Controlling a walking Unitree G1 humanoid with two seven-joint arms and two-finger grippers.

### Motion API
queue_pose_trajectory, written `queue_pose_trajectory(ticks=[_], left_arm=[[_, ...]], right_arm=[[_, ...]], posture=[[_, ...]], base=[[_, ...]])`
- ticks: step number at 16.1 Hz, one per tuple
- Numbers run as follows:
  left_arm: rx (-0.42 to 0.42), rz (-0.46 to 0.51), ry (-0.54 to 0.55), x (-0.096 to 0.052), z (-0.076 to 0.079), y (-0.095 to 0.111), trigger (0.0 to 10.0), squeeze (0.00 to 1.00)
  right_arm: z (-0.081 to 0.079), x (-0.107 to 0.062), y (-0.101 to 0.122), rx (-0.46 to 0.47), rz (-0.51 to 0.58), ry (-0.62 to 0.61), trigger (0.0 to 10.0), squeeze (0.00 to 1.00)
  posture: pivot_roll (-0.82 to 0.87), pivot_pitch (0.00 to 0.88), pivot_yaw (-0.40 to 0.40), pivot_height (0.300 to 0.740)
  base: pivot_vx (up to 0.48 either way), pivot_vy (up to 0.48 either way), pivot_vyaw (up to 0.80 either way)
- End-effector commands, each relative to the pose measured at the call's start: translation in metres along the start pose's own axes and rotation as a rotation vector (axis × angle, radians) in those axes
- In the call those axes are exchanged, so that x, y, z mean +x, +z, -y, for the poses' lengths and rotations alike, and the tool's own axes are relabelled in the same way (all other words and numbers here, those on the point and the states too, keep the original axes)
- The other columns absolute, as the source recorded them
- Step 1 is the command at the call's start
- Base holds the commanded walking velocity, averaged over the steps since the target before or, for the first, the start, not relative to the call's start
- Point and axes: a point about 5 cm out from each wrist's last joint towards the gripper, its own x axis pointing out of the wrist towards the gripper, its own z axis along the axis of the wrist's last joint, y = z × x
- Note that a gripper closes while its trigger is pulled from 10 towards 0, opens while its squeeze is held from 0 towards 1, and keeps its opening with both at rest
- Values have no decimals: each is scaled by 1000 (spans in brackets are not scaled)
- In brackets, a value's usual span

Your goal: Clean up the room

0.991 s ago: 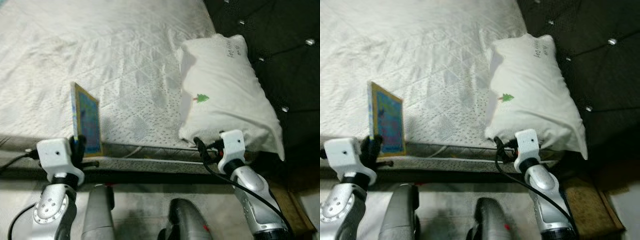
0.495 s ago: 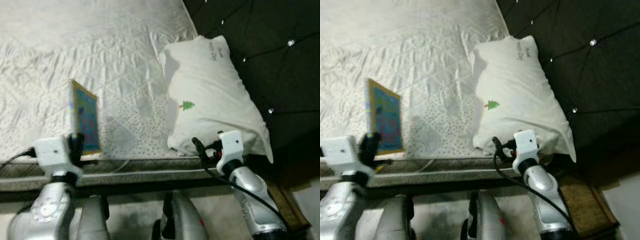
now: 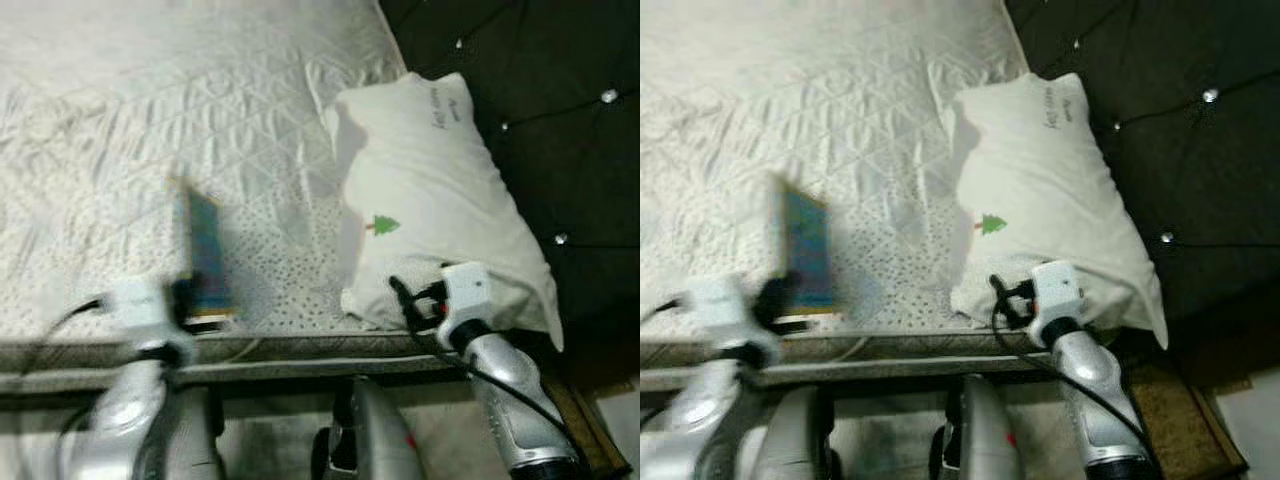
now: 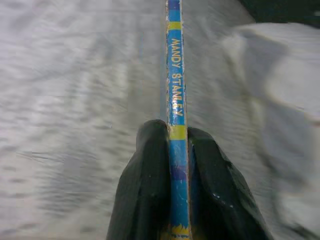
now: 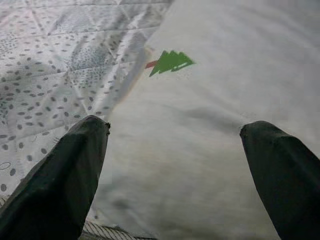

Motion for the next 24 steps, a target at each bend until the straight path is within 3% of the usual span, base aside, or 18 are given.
queue_pose_trajectory(ticks=[1, 3, 5, 6, 10, 11, 13, 15, 17, 20, 23, 24], left_arm=[[-12, -3, -4, -1, -1, 0, 10000, 0], [-29, -61, -70, 7, 12, -12, 10000, 0], [-87, -81, -94, 15, 15, -15, 10000, 0], [-159, -89, -113, 23, 17, -16, 10000, 0], [-284, -85, -182, 40, 23, -11, 10000, 0], [-352, -90, -197, 45, 24, -10, 10000, 0], [-470, -164, -239, 53, 26, -17, 10000, 0], [-497, -288, -264, 60, 30, -32, 10000, 0], [-542, -337, -289, 64, 35, -37, 10000, 0], [-546, -360, -288, 71, 31, -41, 10000, 0], [-646, -392, -315, 78, 20, -48, 10000, 0], [-643, -399, -304, 81, 15, -51, 10000, 0]], right_arm=[[5, -4, -6, 5, -22, -16, 10000, 0], [6, -4, -5, 3, -22, -15, 10000, 0], [8, -5, -3, -10, -20, -21, 10000, 0], [10, -8, -1, -25, -15, -23, 10000, 0], [18, -17, 1, -57, -13, -33, 10000, 0], [21, -18, 2, -64, -14, -41, 10000, 0], [25, -20, 6, -75, -8, -50, 10000, 0], [27, -21, 10, -100, 1, -48, 10000, 0], [33, -25, 12, -119, -2, -57, 10000, 0], [40, -29, 13, -134, -9, -73, 10000, 0], [41, -31, 16, -147, -9, -74, 10000, 0], [41, -32, 16, -153, -8, -71, 10000, 0]], posture=[[-2, 205, -181, 607], [-30, 203, -193, 607], [-46, 204, -197, 607], [-69, 205, -203, 607], [-116, 206, -208, 607], [-124, 206, -208, 607], [-134, 204, -209, 607], [-177, 202, -214, 607], [-196, 201, -217, 607], [-201, 200, -217, 607], [-229, 194, -221, 607], [-229, 194, -221, 607]], base=[[0, 0, 0], [0, 0, 0], [0, 0, 0], [0, 0, 0], [0, 0, 0], [0, 0, 0], [0, 0, 0], [0, 0, 0], [0, 0, 0], [0, 0, 0], [0, 0, 0], [0, 0, 0]])
